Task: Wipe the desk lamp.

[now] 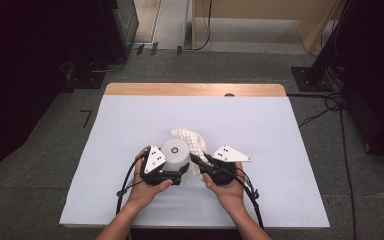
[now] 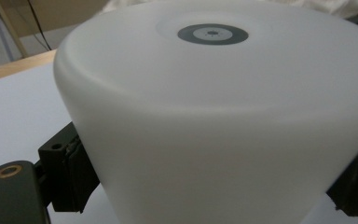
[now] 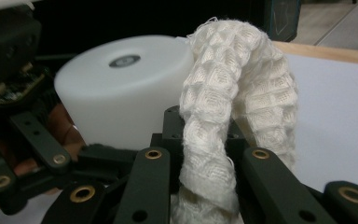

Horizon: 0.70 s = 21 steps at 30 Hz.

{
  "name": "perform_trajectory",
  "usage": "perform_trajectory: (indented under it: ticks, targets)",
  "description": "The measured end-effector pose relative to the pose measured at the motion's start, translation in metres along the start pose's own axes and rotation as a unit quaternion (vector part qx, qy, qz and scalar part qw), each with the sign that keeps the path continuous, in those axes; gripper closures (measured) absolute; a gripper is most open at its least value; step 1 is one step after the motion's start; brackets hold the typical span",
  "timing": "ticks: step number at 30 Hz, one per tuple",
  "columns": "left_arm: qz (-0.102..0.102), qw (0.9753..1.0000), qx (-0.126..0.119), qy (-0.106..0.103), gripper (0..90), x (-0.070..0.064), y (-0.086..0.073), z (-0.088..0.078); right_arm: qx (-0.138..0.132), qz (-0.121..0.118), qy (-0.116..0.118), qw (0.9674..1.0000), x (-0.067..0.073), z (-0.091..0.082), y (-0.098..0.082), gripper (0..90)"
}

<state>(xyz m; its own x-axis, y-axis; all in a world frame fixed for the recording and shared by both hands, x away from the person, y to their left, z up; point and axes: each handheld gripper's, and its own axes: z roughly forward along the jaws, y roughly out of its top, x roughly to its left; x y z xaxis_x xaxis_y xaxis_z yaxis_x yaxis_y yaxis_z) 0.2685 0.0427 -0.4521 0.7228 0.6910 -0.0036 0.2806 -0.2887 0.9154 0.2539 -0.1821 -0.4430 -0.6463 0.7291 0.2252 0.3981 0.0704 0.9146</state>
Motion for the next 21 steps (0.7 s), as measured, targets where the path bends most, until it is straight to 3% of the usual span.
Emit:
perform_trajectory:
  ticks: [7, 11, 14, 16, 21]
  targets:
    - [-0.004, 1.0000, -0.006, 0.005, 8.4, 0.004, 0.001, -0.003, 0.047, 0.007, -0.008, 0.9988, -0.001, 0.016, -0.017, 78.3]
    - [0.006, 0.9998, 0.005, 0.021, 8.3, 0.004, -0.004, 0.003, 0.031, 0.006, -0.008, 0.9995, -0.001, 0.011, -0.012, 78.2]
    - [0.016, 0.9987, 0.013, 0.048, 8.3, 0.004, -0.011, 0.009, 0.017, 0.003, -0.015, 0.9997, -0.004, 0.005, -0.007, 78.2]
    - [0.015, 0.9981, 0.024, 0.054, 8.3, 0.006, -0.015, 0.012, 0.015, 0.004, -0.019, 0.9997, -0.007, 0.003, -0.007, 78.2]
    - [0.010, 0.9984, 0.017, 0.053, 8.1, 0.007, -0.017, 0.011, 0.018, 0.006, -0.025, 0.9995, -0.010, 0.003, -0.008, 77.7]
